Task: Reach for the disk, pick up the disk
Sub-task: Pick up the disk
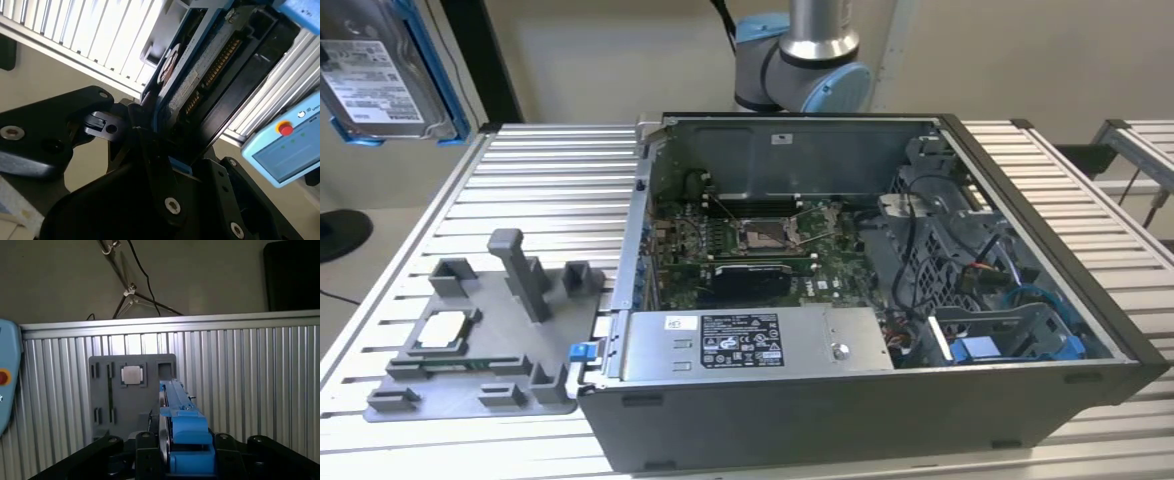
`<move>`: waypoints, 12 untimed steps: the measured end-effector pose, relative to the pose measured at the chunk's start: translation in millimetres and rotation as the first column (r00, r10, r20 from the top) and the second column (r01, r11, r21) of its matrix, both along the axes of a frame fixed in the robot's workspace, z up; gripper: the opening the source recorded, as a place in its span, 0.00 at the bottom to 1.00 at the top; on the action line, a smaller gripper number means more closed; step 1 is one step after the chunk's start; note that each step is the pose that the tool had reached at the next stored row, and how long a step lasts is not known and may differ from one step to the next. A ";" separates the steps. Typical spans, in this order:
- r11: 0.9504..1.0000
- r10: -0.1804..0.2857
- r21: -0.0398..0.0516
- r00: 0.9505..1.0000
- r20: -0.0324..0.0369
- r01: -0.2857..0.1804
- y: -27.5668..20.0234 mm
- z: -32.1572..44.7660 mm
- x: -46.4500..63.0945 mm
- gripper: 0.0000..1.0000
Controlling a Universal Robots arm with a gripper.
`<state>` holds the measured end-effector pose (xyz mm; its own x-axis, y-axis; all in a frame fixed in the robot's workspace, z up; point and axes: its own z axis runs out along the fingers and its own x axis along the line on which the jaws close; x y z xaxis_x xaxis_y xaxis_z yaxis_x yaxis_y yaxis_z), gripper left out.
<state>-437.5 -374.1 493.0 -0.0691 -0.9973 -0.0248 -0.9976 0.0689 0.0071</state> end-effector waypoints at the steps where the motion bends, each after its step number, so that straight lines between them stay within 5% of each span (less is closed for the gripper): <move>1: 1.000 0.000 0.000 1.000 0.000 0.000 0.0 1.9 0.0 0.00; 12: 1.000 0.000 0.000 1.000 0.000 0.000 0.0 20.2 0.0 0.00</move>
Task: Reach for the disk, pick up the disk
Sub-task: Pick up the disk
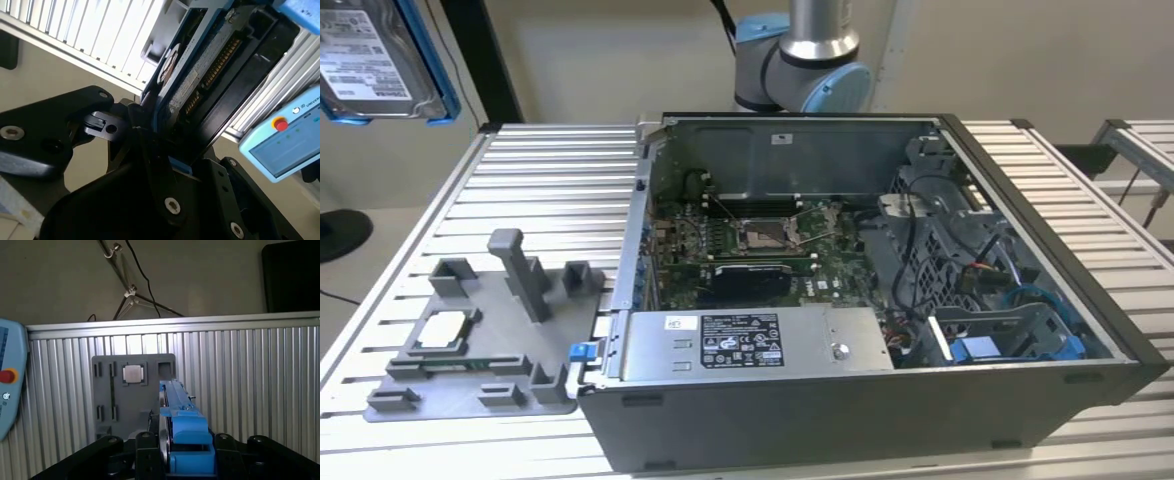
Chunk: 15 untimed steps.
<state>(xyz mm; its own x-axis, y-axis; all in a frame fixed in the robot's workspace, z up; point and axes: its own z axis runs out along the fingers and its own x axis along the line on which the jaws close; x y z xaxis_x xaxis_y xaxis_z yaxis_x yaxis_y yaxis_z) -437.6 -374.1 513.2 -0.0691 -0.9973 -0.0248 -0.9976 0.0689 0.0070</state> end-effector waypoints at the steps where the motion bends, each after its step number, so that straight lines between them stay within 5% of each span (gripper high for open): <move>1: 1.000 0.000 0.000 1.000 0.000 0.000 0.0 0.5 0.0 0.00; 8: 1.000 0.000 0.000 1.000 0.000 0.000 -0.1 0.4 2.4 0.00; 15: 1.000 0.000 0.000 1.000 0.000 0.000 0.0 0.5 16.1 0.00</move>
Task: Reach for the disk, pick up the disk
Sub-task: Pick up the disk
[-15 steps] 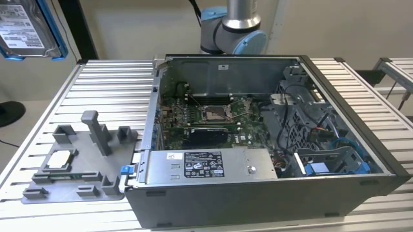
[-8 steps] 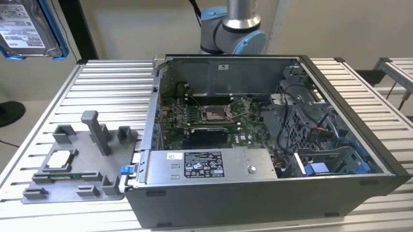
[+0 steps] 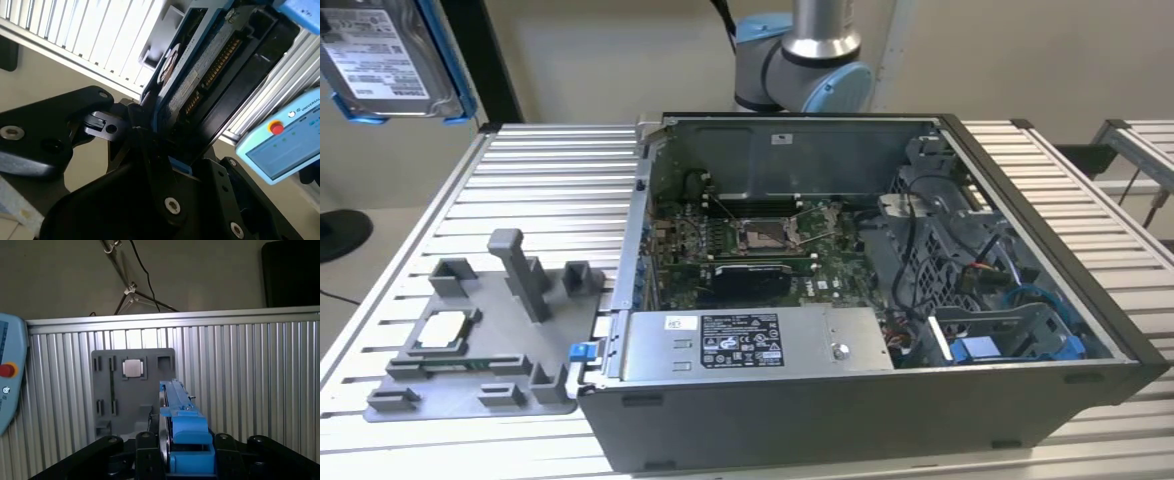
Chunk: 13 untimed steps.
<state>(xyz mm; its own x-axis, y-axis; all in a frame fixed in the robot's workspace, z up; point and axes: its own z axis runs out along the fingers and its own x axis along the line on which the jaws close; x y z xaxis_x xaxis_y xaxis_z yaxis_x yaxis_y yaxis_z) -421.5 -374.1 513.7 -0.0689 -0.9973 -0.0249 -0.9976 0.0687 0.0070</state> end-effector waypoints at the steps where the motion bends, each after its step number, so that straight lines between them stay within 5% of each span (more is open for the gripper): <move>1: 1.000 0.000 0.000 1.000 0.000 0.000 0.0 0.0 2.3 0.00; 13: 1.000 0.001 0.000 1.000 0.000 -0.001 0.0 0.0 29.9 0.00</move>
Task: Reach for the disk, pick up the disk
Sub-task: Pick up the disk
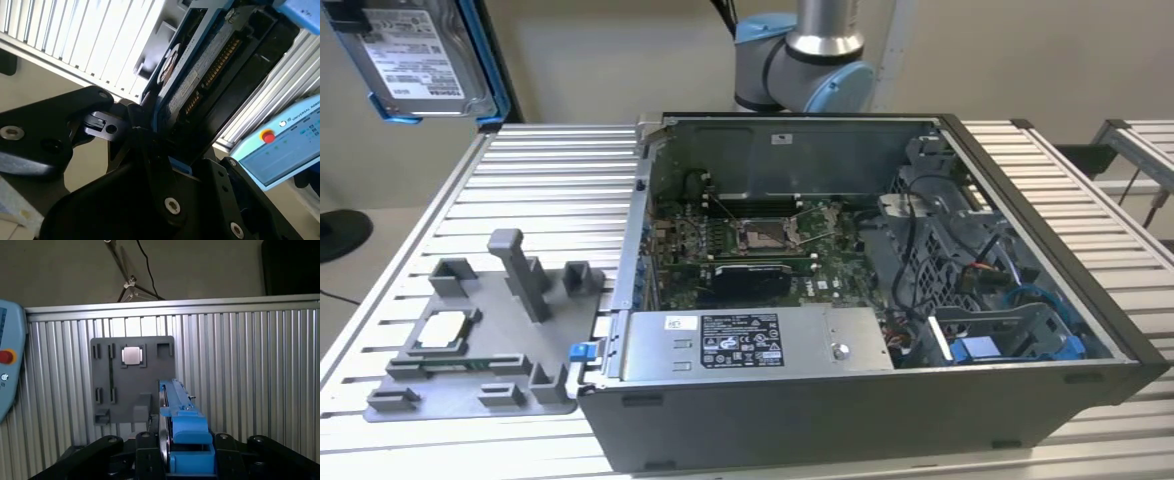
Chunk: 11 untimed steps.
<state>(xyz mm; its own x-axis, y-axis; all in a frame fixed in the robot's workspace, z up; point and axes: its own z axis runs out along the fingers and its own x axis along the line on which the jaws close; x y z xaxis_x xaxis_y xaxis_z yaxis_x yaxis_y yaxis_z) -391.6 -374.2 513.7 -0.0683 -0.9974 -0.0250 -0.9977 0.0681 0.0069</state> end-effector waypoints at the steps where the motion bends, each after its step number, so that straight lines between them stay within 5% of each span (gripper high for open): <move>1: 1.000 0.000 0.000 1.000 0.000 0.000 0.0 0.0 1.6 0.00; 11: 1.000 0.000 0.000 1.000 0.000 0.000 0.0 0.0 16.8 0.00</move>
